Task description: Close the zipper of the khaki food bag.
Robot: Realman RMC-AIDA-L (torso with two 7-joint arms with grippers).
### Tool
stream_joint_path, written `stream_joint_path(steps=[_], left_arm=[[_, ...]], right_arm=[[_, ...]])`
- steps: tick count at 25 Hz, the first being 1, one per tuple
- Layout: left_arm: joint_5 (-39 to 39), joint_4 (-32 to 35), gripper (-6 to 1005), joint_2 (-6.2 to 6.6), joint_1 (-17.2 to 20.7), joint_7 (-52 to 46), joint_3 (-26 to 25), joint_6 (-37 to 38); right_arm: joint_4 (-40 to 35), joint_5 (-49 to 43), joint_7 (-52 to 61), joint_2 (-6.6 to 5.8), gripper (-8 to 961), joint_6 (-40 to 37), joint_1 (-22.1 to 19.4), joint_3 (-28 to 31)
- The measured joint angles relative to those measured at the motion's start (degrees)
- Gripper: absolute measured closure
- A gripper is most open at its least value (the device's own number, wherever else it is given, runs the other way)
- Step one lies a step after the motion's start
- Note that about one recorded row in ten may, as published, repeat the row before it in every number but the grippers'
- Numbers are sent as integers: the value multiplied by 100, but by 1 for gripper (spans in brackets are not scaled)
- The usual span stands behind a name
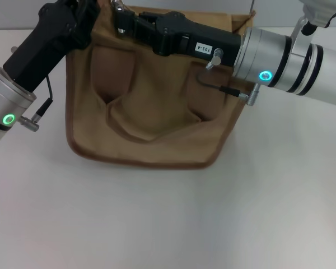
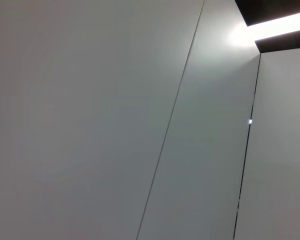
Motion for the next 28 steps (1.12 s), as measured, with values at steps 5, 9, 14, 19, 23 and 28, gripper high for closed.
stream_joint_path(steps=[5, 9, 14, 19, 23, 28], left_arm=[[0, 0, 927, 0, 50, 30, -1, -1], [0, 0, 927, 0, 88, 37, -33, -1], [-1, 0, 926, 0, 99, 38, -50, 7], [0, -1, 925, 0, 101, 39, -50, 7], [0, 0, 924, 0, 100, 39, -95, 7], [0, 0, 924, 1, 137, 39, -227, 7]], right_arm=[[-35, -20, 71, 0, 953, -6, -12, -19], [-133, -42, 290, 1, 953, 6, -41, -38], [-470, -68, 766, -5, 952, 101, -104, -299], [-798, -69, 1310, -12, 952, 259, -164, -686], [-1054, -70, 1591, -19, 953, 266, -311, -797], [-1280, -70, 1795, -31, 953, 270, -512, -874]])
